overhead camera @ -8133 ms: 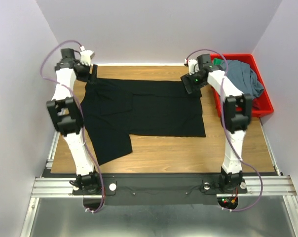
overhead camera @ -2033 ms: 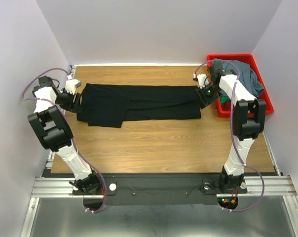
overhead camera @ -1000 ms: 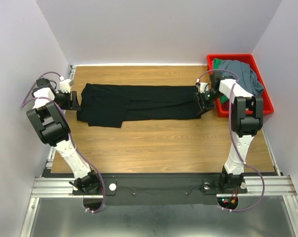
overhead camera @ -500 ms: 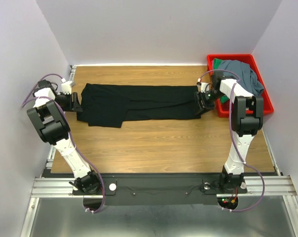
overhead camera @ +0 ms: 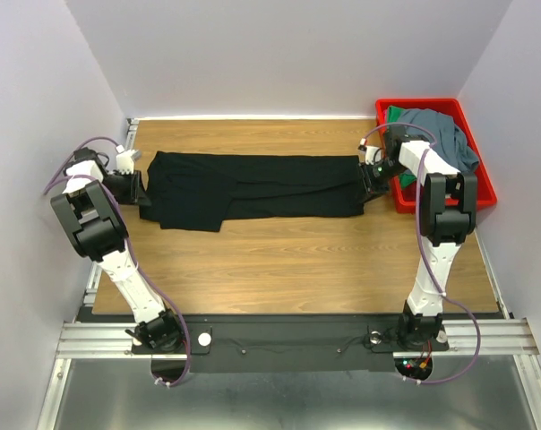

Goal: Fold and stack the t-shirts
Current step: Fold the tshirt

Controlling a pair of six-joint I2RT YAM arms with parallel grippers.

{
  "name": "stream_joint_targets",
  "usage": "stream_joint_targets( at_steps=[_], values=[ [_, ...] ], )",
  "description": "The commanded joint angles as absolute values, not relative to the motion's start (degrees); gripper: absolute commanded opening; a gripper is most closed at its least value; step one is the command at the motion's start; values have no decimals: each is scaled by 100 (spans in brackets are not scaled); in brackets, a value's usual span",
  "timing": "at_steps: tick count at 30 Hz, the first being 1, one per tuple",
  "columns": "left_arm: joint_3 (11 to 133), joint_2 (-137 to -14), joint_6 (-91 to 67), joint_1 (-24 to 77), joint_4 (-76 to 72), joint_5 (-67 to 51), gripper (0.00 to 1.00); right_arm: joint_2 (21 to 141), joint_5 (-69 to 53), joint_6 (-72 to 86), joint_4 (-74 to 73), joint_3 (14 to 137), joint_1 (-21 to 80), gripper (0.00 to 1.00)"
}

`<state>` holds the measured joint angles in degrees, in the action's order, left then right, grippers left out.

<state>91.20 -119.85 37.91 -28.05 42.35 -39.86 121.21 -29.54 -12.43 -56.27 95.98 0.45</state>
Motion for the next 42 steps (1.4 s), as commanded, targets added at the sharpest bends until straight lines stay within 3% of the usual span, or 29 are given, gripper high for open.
stream_joint_targets(
  at_steps=[1,3,6,9,12,16,23,37,42],
  values=[
    [9184,-12015,3911,-2821,4569,-4236,32,12111,-2848,-1230,-5581,9835,26,24],
    [9185,-12006,3955,-2821,4649,-4263,32,12068,-2804,-1257,-5581,9800,26,19],
    [9158,-11980,4034,-2813,4728,-4289,43,12050,-2769,-1274,-5581,9791,26,13],
    [9123,-11962,4060,-2812,4746,-4263,43,12050,-2751,-1292,-5581,9791,26,6],
    [9140,-11979,4061,-2812,4764,-4158,32,12050,-2698,-1292,-5581,9800,26,1],
    [9237,-11778,4148,-2882,4825,-4104,0,11901,-2444,-1362,-5599,9800,26,1],
    [9282,-11549,4596,-3059,5229,-3964,0,11488,-2084,-1731,-5713,9546,-272,1],
    [7296,-10916,5027,-3067,4167,-2892,0,11540,-1345,-2250,-5467,8446,-272,0],
    [7338,-10898,4887,-3076,4077,-2953,0,11487,-1257,-2206,-5467,8473,-272,1]
  ],
)
